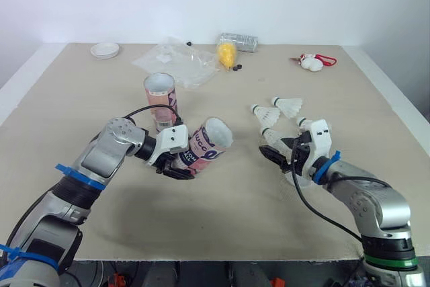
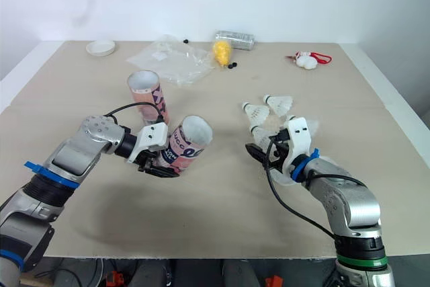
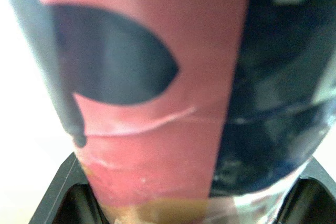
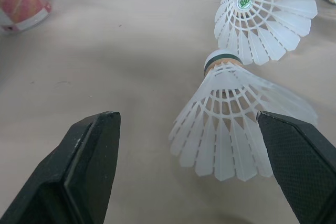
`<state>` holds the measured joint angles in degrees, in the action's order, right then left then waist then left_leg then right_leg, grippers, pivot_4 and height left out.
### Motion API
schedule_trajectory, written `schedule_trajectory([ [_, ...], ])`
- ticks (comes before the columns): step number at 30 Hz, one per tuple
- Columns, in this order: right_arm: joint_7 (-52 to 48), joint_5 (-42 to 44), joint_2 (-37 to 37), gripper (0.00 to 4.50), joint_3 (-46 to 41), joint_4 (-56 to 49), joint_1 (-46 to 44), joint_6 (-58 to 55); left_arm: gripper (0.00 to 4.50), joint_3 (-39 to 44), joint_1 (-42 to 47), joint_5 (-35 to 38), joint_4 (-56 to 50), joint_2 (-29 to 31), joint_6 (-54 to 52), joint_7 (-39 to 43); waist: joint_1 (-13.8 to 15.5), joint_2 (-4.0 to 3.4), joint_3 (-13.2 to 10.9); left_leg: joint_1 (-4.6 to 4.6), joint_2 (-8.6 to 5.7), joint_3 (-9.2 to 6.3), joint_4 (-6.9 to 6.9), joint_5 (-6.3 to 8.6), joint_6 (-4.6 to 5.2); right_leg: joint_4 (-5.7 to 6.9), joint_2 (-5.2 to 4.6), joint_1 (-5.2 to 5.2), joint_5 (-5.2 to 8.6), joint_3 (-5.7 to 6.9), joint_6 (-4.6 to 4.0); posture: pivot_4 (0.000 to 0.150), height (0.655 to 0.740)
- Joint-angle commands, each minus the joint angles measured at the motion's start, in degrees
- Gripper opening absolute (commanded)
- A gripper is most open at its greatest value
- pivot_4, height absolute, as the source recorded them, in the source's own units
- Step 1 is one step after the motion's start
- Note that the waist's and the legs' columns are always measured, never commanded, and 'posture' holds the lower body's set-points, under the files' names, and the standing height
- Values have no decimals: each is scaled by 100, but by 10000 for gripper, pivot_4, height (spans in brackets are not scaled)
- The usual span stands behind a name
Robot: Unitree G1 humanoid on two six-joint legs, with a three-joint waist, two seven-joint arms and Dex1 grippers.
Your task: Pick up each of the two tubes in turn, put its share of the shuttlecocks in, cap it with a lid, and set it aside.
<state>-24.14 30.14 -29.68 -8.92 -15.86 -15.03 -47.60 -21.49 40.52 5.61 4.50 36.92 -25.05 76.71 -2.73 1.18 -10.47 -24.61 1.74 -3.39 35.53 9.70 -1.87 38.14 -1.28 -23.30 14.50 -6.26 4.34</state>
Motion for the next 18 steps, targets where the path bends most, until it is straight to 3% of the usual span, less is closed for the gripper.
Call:
schedule_trajectory([
  [1,237,-100,150,44525,-46,84,-208,37,30056,-51,-80,-29,-45,-6,-37,-21,-1,0,0,0,0,0,0,0,0,0,0,0,0,0,0,1500,7400],
  [7,431,-235,355,44525,-15,341,-484,-34,30056,-57,-88,-35,-36,-23,-30,-42,0,-1,1,0,0,0,0,0,0,0,0,0,-1,0,0,1500,7400],
  [10,426,-243,384,32551,-2,333,-555,-84,30056,-55,-93,-38,-42,-20,-31,-47,2,-1,1,0,0,-1,0,0,0,0,1,0,-1,0,0,1500,7400],
  [16,355,-332,264,3858,38,256,-598,-117,30056,-50,-108,-40,-45,-11,-32,-58,1,-1,1,0,0,-1,0,0,0,0,0,0,-1,0,0,1500,7400],
  [17,329,-338,234,670,33,237,-592,-131,30056,-50,-106,-40,-40,-11,-33,-57,1,-1,1,0,0,0,0,0,0,0,0,0,-1,0,0,1500,7400],
  [18,286,-363,172,670,47,210,-574,-130,30056,-50,-105,-41,-34,-9,-30,-57,1,-1,1,0,0,0,0,0,0,0,0,0,-1,0,0,1500,7400],
])
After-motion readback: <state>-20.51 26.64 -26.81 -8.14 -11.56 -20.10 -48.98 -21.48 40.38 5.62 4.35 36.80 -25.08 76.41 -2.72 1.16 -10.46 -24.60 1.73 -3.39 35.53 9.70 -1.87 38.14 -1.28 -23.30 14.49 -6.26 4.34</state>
